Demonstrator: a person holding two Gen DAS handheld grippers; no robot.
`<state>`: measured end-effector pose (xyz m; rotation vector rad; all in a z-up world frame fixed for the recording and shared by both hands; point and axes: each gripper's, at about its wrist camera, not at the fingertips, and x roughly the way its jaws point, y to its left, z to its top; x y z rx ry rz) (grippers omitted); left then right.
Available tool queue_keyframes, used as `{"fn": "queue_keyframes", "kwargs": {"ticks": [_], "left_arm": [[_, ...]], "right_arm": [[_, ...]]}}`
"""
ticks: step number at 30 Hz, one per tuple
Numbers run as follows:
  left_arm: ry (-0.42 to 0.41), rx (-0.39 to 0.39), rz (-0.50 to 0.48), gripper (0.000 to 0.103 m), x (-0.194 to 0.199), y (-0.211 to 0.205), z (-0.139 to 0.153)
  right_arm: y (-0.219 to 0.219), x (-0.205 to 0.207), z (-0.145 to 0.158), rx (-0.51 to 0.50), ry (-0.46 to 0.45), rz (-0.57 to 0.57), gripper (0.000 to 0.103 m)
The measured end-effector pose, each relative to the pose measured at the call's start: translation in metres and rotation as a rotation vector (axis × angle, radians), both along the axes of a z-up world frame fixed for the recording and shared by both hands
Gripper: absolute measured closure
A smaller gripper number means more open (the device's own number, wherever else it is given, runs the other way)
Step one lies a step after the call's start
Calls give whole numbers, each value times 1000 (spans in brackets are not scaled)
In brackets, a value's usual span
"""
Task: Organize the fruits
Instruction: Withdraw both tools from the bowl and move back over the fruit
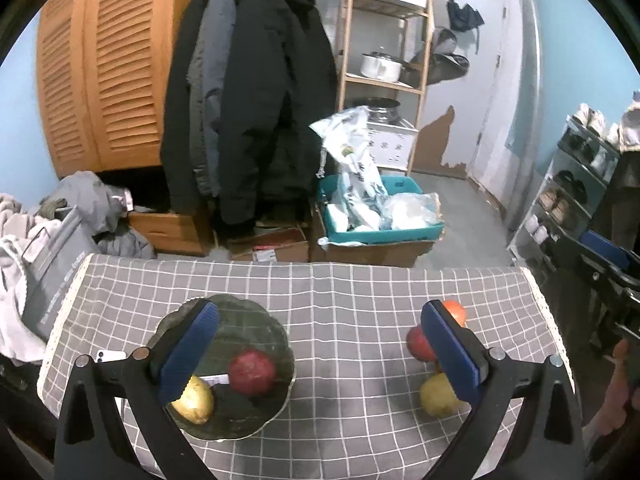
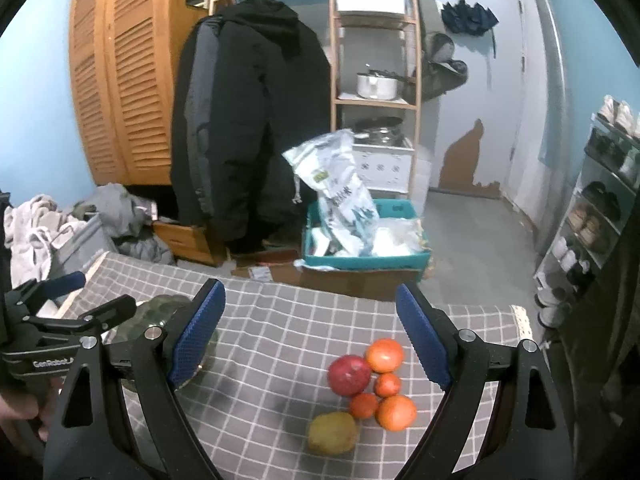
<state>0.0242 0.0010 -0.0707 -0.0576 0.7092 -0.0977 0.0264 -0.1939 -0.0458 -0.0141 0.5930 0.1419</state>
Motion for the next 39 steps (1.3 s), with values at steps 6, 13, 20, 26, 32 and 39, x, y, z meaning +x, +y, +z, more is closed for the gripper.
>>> {"fn": "queue_keyframes", "kwargs": {"ticks": [6,13,20,26,32,39], "left_arm": [[52,-1,-69,1,9,-30,-17],[147,-12,-141,1,21,-68,-50],[241,32,-151,1,35,-92,-90],[292,57,-156,1,44,-106,-113],[346,90,-167,1,51,-120,-142],[424,92,-174,1,60,-129,-174]], "right_arm": [[-27,0,-13,-3,42,-45,16],[-59,4,-39,-5,121,-103,16],[-84,14,-78,-14,230,-149,16],[-101,21,-115,2,325,-171,16],[-112,28,-150,14,424,-181,16],[-115,42,-201,7,562,-166,16]]}}
